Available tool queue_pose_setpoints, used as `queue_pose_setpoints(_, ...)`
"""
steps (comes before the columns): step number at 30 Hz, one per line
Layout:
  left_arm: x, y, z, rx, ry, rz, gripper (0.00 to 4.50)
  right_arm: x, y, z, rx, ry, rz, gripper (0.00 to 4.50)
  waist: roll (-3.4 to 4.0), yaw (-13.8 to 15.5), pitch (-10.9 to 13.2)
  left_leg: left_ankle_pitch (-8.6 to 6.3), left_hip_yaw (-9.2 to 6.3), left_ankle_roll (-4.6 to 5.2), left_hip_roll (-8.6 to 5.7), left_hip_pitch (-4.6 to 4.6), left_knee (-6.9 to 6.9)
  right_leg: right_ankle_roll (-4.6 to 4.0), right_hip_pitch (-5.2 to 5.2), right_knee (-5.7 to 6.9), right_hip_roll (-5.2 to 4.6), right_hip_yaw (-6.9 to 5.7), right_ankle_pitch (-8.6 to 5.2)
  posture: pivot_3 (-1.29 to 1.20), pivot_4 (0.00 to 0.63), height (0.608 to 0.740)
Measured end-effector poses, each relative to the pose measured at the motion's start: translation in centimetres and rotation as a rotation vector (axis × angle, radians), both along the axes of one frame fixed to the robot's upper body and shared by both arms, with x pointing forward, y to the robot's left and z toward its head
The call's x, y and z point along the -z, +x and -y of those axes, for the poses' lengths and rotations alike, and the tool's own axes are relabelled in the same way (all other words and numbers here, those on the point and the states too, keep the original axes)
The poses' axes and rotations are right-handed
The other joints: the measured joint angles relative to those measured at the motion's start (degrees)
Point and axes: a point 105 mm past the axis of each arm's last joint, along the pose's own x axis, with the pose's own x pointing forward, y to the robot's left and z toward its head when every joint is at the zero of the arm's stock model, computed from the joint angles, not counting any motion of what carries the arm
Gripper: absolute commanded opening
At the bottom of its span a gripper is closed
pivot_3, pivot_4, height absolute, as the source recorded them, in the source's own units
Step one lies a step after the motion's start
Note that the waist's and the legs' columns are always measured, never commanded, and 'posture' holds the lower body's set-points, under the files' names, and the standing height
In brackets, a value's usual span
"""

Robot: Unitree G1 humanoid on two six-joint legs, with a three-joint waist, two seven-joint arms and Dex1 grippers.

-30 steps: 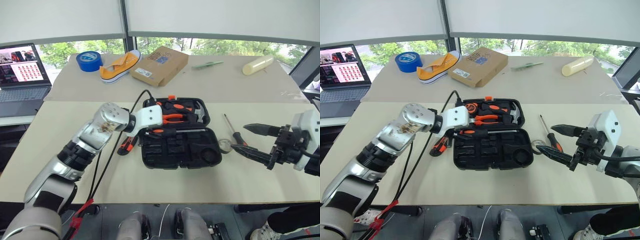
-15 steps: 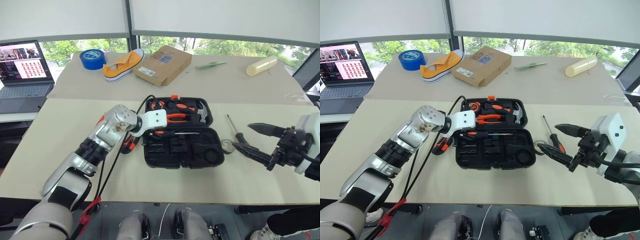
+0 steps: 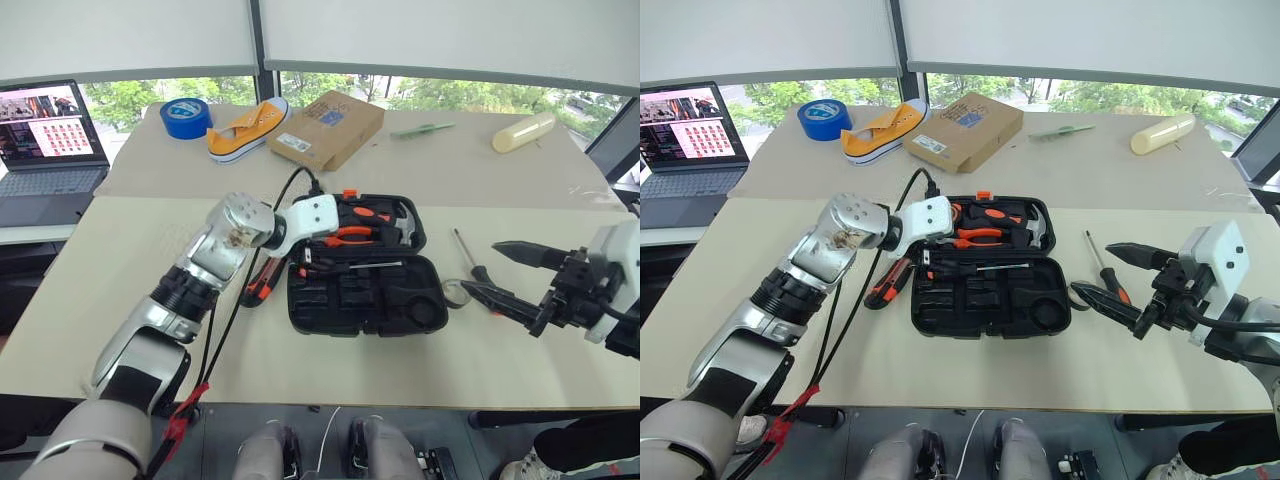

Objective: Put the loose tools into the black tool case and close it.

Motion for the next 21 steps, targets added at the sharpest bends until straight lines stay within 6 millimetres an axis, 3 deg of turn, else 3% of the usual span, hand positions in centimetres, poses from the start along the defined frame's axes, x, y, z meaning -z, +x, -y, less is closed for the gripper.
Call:
queue_pose_setpoints(5, 0.2, -0.2, 0.3, 0.018, 0.004, -0.003, 0.12, 0.2, 0.1, -0.2, -0.010, 0.001, -0.009, 4.50, 0.00, 0.0, 0.0, 0.00, 0.00, 0.00, 0.00, 0.00, 0.00, 0.00, 0.00, 0.01, 0.00, -0.03, 0.00, 0.00, 0.150, 0.731)
queue_pose_setpoints(15, 3.4, -0.6, 0.7, 0.068, 0.108, -0.034, 0.04, 0.4, 0.1, -0.1, -0.005, 0.004, -0.018, 4.50, 0.00, 0.0, 0.0, 0.00, 0.00, 0.00, -0.01, 0.00, 0.01, 0.01, 0.01, 0.01, 0.00, -0.05, 0.01, 0.00, 0.150, 0.731)
queue_pose_setpoints(21, 4.7, -0.1, 2.2, 0.108, 0.157, 0.095, 0.04, 0.6, 0.1, 0.1, 0.005, 0.012, -0.026, 4.50, 0.07, 0.8, 0.0, -0.13, -0.44, 0.21, -0.06, 0.45, 0.10, 0.28, 0.89, -0.22, -0.10, 0.00, -0.15, 0.00, 0.150, 0.731)
